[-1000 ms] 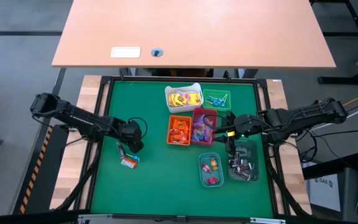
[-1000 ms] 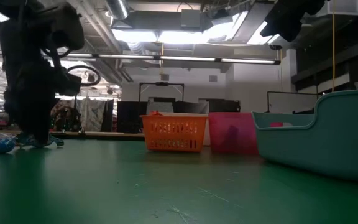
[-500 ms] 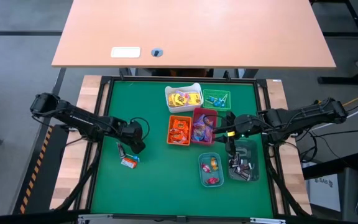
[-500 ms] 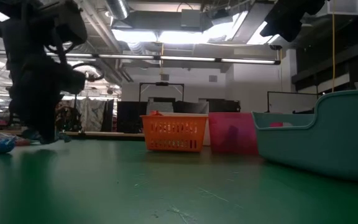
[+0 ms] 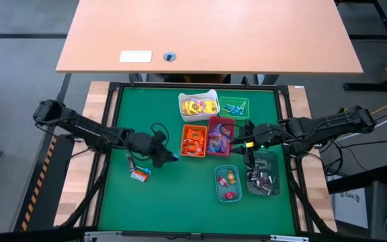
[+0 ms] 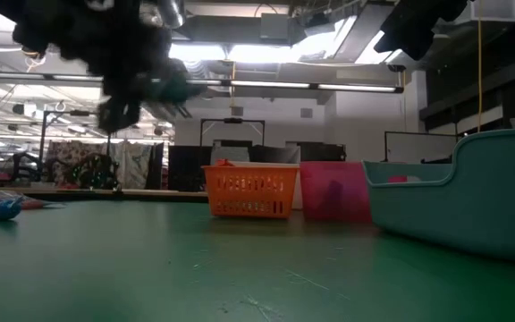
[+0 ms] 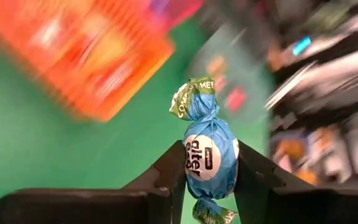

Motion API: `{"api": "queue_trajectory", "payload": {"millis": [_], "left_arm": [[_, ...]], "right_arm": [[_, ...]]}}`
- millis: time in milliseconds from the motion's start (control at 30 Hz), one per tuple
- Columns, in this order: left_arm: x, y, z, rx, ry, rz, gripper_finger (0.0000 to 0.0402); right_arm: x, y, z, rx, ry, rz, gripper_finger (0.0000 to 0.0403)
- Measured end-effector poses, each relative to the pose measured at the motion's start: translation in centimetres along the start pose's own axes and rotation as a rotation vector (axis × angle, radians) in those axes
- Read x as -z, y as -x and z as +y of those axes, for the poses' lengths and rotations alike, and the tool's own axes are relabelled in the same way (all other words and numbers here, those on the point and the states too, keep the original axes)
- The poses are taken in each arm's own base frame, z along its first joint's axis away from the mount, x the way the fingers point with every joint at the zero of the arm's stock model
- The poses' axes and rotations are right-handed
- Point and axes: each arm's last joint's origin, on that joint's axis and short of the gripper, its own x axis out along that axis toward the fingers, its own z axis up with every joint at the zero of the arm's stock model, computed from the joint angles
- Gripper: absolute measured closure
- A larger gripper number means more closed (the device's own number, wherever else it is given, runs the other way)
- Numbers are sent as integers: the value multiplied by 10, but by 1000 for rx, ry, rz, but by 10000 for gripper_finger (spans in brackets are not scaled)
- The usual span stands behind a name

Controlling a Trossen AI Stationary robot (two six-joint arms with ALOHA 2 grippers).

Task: Sort candy
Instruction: Put the blue candy into the blue bin

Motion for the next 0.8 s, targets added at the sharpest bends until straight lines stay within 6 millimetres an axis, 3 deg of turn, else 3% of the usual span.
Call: {"api": "queue_trajectory", "payload": {"millis": [233, 367, 567, 800], "left_arm": [[-11, -7, -30, 181, -159, -377, 311], [-20, -24, -46, 202, -304, -493, 312], [-33, -75, -78, 182, -542, -495, 312], [-35, -137, -92, 182, -656, -463, 312]], "right_arm": [[0, 0, 0, 0, 0, 1, 251], [0, 0, 0, 0, 25, 0, 251], [0, 0, 0, 0, 52, -1, 251], [0, 0, 0, 0, 52, 0, 251]]}}
